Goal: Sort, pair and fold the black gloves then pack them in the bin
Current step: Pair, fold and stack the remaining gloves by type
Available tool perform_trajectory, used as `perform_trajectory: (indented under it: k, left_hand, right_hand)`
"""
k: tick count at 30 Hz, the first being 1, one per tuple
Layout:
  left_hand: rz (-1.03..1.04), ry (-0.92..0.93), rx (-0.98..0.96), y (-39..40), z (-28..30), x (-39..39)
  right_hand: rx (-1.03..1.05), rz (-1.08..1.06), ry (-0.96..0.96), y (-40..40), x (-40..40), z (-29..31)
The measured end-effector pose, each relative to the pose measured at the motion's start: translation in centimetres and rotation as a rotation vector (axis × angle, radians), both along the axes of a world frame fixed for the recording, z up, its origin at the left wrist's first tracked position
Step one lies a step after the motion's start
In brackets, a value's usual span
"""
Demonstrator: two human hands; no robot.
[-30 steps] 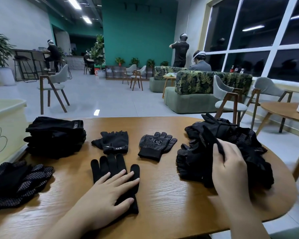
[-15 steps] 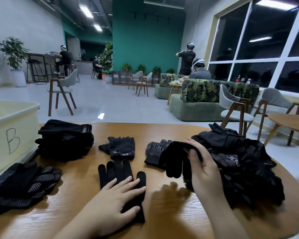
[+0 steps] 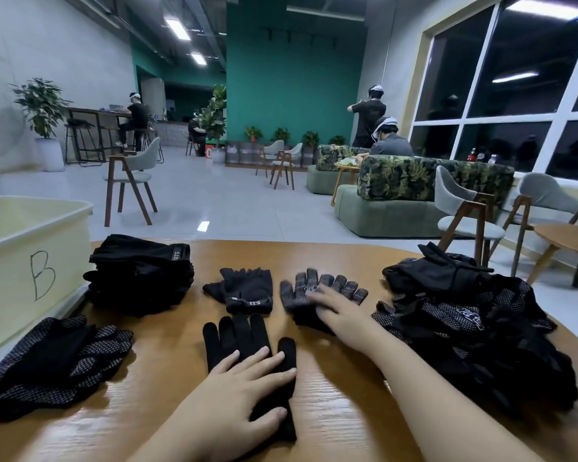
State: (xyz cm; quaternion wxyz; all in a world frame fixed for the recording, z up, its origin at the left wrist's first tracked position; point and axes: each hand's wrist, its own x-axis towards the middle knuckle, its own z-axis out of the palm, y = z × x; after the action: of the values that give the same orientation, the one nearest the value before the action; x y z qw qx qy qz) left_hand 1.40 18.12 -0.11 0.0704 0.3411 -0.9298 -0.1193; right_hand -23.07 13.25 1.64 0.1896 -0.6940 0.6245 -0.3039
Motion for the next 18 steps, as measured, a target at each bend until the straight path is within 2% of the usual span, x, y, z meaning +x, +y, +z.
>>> perform_trajectory:
  k: [2, 4, 9, 11, 13, 15, 18]
  left_hand:
    - [-0.002, -0.001, -0.007, -0.1, -0.1, 0.1]
    - [0.001, -0.001, -0.009, -0.1, -0.3, 0.1]
    - [0.013, 0.003, 0.002, -0.1, -0.2, 0.2]
    - [0.019, 0.008, 0.001, 0.0, -0.1, 0.1]
    - [0.026, -0.003, 0.002, 0.1, 0.0, 0.2]
    - [0.029, -0.003, 0.004, 0.1, 0.0, 0.2]
    - [0.031, -0.003, 0.013, 0.0, 0.0, 0.3]
  right_hand:
    - [0.105, -0.041, 0.166, 1.4, -0.5, -1.2]
    - [0.082, -0.088, 0.161, 2.8, -0.2, -0.9]
    - [-0.181, -0.235, 0.209, 6.2, 0.0, 0.0]
    - [-0.345, -0.384, 0.257, 7.8, -0.5, -0.5]
    - [-0.464, -0.634, 0.304, 9.4, -1.2, -1.3]
    - [-0.323, -0.845, 0.281, 10.5, -1.4, -1.7]
    - [-0.054, -0.905, 0.289, 10.9, -1.8, -2.1]
